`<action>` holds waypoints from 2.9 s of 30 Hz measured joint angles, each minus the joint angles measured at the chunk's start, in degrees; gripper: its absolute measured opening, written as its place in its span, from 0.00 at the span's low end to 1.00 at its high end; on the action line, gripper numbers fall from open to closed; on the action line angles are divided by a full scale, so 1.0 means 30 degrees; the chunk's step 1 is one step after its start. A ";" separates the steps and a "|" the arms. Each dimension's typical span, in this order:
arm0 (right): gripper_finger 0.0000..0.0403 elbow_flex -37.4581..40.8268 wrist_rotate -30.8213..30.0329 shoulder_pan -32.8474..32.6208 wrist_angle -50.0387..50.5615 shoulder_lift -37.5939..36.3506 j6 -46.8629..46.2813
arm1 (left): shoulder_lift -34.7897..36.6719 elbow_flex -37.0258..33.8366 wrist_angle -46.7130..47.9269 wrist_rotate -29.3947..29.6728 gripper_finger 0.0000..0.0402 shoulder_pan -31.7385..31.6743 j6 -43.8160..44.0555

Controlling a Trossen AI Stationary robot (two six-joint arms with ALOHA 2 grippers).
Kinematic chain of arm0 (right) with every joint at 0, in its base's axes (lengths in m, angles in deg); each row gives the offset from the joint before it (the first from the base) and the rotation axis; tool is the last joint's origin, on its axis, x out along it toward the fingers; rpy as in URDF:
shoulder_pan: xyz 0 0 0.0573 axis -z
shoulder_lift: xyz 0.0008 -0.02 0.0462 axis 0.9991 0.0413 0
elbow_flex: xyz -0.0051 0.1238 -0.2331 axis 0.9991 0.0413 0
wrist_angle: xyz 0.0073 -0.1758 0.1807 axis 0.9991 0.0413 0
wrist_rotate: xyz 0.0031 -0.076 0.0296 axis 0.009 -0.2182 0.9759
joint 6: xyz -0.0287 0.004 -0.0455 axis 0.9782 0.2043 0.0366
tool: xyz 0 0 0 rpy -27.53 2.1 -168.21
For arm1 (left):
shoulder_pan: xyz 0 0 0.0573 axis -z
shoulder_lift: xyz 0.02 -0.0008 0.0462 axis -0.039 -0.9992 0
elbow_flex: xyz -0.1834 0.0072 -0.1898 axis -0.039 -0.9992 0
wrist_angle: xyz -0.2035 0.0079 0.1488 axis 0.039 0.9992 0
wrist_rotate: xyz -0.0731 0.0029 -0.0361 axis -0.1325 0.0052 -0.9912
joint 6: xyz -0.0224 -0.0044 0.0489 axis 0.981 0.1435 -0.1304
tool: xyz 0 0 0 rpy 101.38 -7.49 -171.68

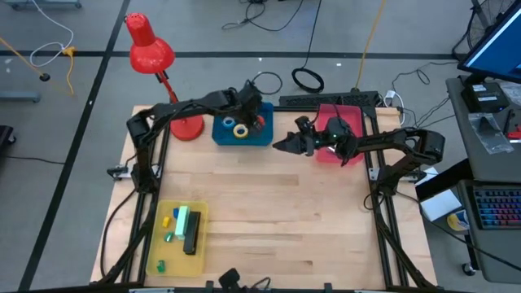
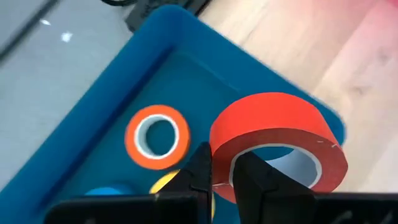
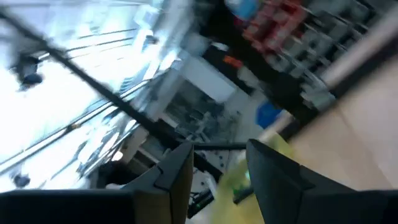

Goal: Pick and place Stapler, Stapler remover, tape
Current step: Put the red tape into the blue bin, then return to Home Position

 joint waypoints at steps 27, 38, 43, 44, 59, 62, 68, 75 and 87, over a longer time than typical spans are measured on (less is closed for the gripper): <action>0.35 0.3249 0.2217 0.5480 1.2798 -1.1654 1.2605 | -0.2860 0.1223 0.0692 -0.2441 0.08 -0.0855 0.2292; 0.35 0.3249 -0.2527 0.5772 1.9791 -1.6797 1.5061 | -0.2999 0.1225 0.0200 -0.2457 0.08 -0.1097 0.2547; 0.35 0.3249 -0.2524 0.5764 1.9806 -1.7107 1.5001 | -0.3631 0.1225 -0.0472 -0.2417 0.11 -0.1040 0.2487; 0.35 0.3249 -0.2522 0.5764 1.9853 -1.7104 1.4966 | -0.3719 0.1225 -0.0667 -0.2389 0.13 -0.1031 0.2494; 0.35 0.3249 -0.2469 0.5764 2.0119 -1.7048 1.4871 | -0.4193 0.1210 -0.0811 -0.2107 0.24 -0.1038 0.1680; 0.35 0.3249 -0.2469 0.5764 2.0105 -1.7048 1.4855 | -0.4193 0.1210 -0.0811 -0.2107 0.32 -0.1067 0.1680; 0.35 0.3249 -0.2462 0.5764 2.0105 -1.7048 1.4798 | -0.3454 0.1203 0.0243 -0.2742 0.50 -0.1157 0.1673; 0.35 0.3242 -0.2454 0.5764 2.0146 -1.7048 1.3575 | 0.0078 0.1196 0.5382 -0.3655 0.58 -0.0889 0.1245; 0.35 0.3235 -0.2406 0.5687 2.0165 -1.7090 1.3739 | 1.0294 -0.4369 0.2612 0.0187 0.58 0.3689 0.1553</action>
